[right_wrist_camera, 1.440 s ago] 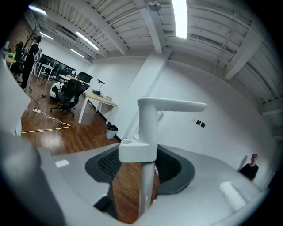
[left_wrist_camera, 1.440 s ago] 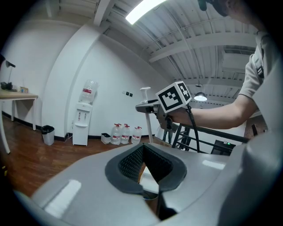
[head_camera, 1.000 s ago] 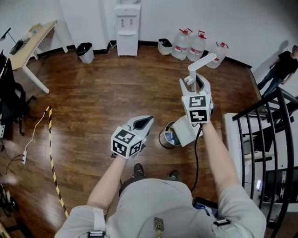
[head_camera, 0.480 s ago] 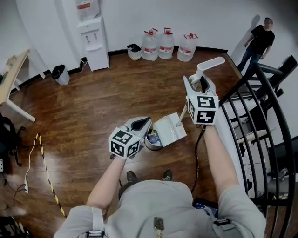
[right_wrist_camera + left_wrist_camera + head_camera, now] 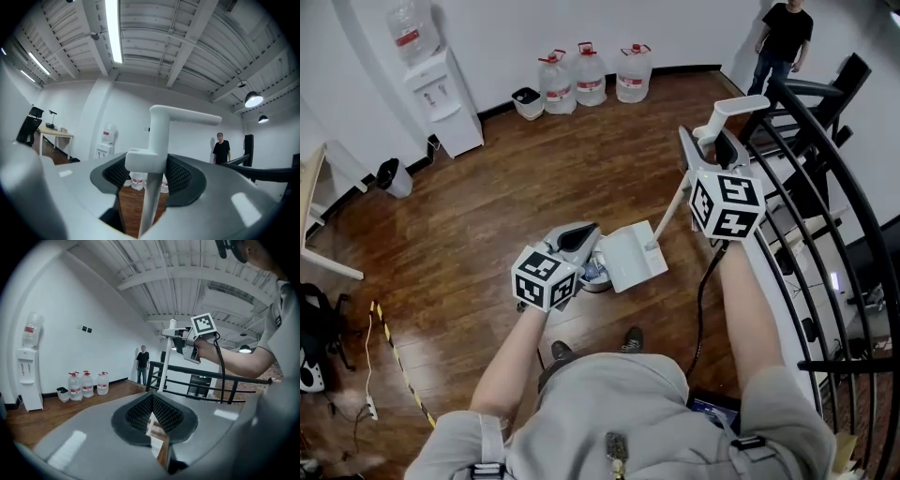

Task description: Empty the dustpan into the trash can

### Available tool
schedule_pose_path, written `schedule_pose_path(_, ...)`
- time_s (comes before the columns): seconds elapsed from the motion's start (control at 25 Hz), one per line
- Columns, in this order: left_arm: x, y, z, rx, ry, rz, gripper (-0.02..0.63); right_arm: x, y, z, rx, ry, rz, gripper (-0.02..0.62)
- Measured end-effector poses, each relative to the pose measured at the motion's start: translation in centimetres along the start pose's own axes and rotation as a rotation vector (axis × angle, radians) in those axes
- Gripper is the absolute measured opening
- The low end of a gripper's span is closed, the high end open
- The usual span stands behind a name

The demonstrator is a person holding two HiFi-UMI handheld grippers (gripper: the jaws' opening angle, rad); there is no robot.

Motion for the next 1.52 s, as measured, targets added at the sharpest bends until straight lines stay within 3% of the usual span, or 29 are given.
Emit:
schedule_pose_path(0.36,3.2,1.6,-1.9,-0.008,0.032,0.052,0.005,-2.5,3.5,-7.1,-0.018,0.119,0.053,0.216)
schedule_pose_path(1.0,15.5,5.8,-6.9,-0.072,0.123,0.193,0.005,-5.9,26.3,-18.9,0.067,0.263,0.447,0.216)
schedule_pose_path(1.52,23.3,8.5,-7.1,-0.084,0.129,0.275,0.005,-4.2,36.8,-21.9,0.107,0.278,0.572,0.218)
Point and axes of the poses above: the fingertips, and each gripper's own axes: x forward along the fingers, z to its left, y out of its underside, the point moved 4 cm from there along -x, backward along the fingers, and after that the axes turned 8 degrees about y, right-handed, at the moved point
